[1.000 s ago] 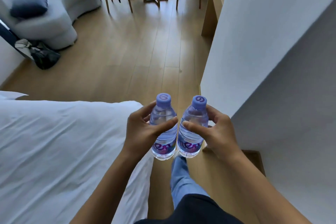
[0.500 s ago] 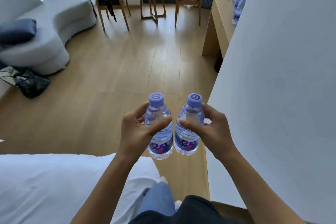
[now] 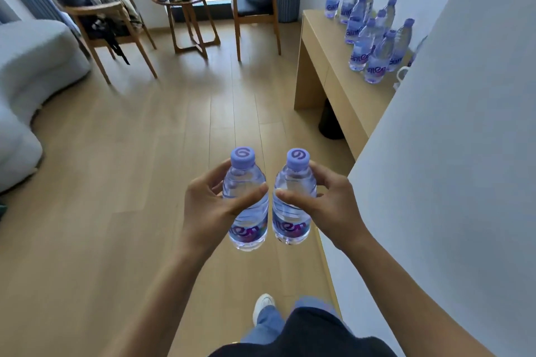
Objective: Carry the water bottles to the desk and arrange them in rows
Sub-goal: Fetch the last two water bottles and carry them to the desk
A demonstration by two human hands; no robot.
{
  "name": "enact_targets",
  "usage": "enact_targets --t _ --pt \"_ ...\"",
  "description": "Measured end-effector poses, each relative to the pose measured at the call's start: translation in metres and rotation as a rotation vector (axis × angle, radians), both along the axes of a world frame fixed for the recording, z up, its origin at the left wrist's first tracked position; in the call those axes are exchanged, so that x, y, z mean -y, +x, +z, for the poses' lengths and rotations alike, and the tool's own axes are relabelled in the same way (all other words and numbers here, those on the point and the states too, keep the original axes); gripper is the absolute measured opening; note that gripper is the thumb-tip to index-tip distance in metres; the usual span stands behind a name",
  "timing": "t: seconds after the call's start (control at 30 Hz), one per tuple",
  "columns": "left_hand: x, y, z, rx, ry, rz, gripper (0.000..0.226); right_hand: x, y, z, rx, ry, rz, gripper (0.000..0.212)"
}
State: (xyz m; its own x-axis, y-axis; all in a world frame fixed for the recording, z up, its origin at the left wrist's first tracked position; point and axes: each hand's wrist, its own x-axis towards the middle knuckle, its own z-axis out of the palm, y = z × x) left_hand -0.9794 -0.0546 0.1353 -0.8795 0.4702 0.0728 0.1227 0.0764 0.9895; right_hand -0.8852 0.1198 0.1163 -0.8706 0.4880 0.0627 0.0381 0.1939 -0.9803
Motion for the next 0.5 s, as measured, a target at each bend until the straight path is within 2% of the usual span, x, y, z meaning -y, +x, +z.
enact_targets --t 0.5 --pt "-0.191 -0.281 0.002 -0.019 -0.021 -0.076 0.041 -0.179 -0.271 0.001 0.008 -0.040 -0.096 0.039"
